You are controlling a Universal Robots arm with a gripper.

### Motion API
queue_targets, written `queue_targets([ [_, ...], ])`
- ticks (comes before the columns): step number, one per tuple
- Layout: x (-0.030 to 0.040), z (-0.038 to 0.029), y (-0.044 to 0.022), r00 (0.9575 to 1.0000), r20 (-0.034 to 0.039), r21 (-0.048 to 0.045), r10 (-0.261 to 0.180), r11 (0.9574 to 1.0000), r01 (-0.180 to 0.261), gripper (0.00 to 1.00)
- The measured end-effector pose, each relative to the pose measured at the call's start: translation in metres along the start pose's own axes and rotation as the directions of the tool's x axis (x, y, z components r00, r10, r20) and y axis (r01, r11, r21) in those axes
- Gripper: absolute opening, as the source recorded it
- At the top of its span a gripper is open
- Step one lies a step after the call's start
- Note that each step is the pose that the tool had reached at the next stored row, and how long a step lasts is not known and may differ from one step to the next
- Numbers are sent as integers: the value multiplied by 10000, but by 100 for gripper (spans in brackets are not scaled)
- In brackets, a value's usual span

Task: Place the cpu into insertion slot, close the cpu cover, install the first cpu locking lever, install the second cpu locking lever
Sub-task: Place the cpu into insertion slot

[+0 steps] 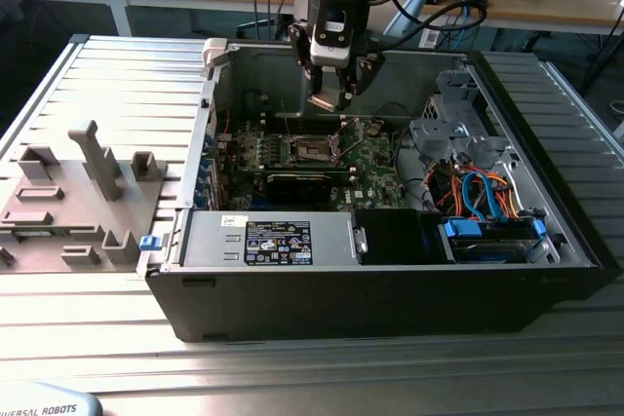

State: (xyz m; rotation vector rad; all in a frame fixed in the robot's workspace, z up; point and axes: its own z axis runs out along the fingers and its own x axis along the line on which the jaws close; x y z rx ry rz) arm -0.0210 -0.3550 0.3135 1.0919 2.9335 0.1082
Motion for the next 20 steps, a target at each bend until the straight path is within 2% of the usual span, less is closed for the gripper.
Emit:
queue_targets([
  [20,0,3,0,9999,7,-1,102,9999,-102,54],
])
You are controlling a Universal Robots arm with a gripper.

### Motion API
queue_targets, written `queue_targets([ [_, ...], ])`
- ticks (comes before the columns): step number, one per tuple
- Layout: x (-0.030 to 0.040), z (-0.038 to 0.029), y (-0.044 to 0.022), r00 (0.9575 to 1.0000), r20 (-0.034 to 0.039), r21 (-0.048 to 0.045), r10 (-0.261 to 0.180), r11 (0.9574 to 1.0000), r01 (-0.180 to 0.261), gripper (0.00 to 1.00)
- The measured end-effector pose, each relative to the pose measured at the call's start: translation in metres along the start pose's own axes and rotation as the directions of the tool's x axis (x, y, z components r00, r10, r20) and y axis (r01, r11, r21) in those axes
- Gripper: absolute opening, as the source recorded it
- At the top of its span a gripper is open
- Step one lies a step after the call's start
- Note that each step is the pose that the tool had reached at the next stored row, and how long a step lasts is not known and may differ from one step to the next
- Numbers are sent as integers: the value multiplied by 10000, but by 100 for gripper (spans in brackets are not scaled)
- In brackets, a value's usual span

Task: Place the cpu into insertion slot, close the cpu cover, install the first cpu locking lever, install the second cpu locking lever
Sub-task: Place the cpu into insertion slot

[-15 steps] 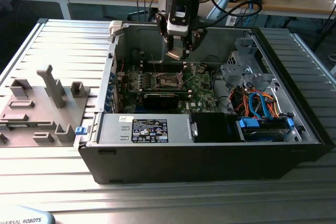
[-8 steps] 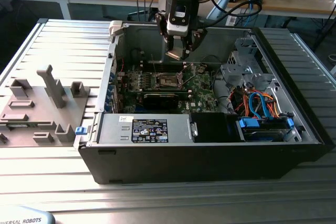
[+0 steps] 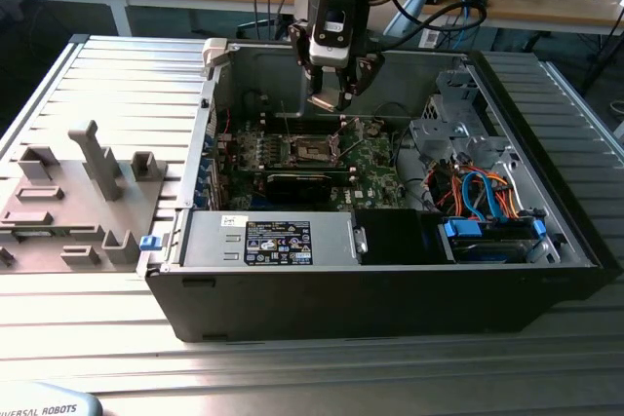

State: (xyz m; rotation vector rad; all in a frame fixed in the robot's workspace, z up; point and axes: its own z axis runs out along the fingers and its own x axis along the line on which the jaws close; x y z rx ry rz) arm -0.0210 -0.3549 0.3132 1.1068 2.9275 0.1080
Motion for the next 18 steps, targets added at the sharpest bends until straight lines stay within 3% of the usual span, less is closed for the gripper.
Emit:
queue_targets([
  [18,0,3,0,10000,6,-2,93,10000,-93,54],
])
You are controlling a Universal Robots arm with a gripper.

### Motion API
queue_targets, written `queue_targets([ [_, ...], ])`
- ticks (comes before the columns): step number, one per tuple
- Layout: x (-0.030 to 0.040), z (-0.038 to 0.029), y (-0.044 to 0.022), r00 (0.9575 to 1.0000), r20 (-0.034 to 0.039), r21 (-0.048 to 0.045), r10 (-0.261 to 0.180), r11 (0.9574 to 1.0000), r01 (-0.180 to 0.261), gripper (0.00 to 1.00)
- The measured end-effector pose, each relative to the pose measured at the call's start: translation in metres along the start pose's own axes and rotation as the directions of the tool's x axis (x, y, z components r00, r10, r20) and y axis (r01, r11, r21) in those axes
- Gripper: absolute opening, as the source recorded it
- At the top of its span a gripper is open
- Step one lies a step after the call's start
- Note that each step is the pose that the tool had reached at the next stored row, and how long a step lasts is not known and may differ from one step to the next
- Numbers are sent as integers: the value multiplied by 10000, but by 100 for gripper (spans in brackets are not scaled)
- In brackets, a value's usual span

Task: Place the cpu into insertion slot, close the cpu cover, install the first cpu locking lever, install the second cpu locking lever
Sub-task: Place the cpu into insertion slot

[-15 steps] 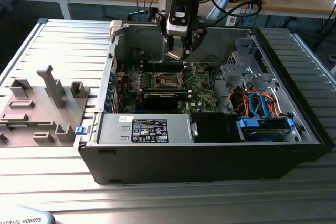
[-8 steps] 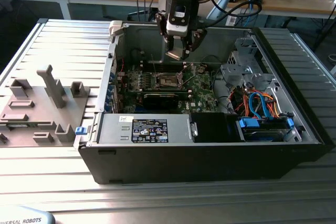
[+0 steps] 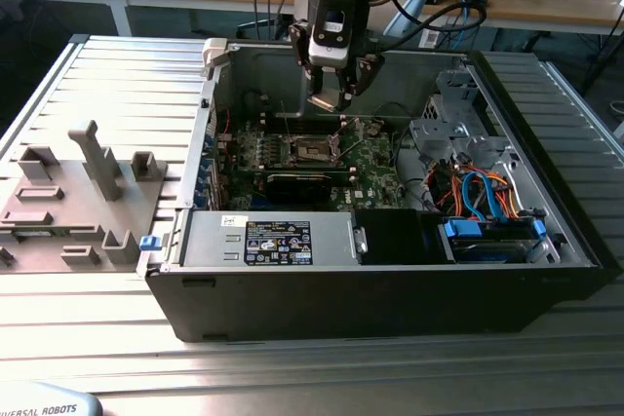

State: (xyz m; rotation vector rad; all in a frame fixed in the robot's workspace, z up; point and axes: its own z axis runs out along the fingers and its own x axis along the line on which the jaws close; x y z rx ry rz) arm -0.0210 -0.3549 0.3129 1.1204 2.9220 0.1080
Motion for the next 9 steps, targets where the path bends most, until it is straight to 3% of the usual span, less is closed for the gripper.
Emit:
queue_targets([
  [9,0,2,0,10000,3,-1,48,10000,-48,54],
])
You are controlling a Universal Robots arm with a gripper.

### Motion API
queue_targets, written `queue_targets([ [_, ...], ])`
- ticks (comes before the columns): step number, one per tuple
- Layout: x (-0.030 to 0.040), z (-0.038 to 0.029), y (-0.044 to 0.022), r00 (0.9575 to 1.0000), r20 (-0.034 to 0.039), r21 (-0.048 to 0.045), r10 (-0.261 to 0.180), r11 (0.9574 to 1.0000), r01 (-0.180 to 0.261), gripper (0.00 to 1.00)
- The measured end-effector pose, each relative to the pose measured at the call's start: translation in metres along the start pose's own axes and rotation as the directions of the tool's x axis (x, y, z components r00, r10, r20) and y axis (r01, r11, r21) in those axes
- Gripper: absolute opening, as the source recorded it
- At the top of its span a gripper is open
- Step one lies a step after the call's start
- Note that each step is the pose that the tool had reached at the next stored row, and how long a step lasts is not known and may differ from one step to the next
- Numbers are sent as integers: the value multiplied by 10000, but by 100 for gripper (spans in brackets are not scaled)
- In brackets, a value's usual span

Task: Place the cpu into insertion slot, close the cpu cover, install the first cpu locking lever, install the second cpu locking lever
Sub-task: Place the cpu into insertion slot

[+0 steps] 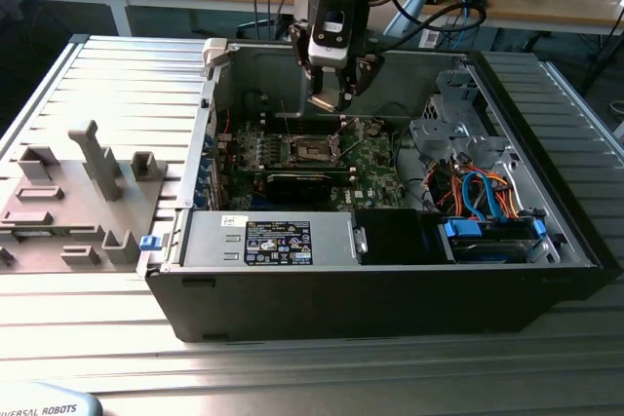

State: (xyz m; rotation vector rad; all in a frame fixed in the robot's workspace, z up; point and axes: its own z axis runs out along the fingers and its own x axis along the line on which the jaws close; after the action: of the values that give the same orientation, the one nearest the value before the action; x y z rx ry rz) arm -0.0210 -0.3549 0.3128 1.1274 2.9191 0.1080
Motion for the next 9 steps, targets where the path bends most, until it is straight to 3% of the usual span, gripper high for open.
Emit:
queue_targets([
  [9,0,2,0,10000,3,-1,42,10000,-42,54],
])
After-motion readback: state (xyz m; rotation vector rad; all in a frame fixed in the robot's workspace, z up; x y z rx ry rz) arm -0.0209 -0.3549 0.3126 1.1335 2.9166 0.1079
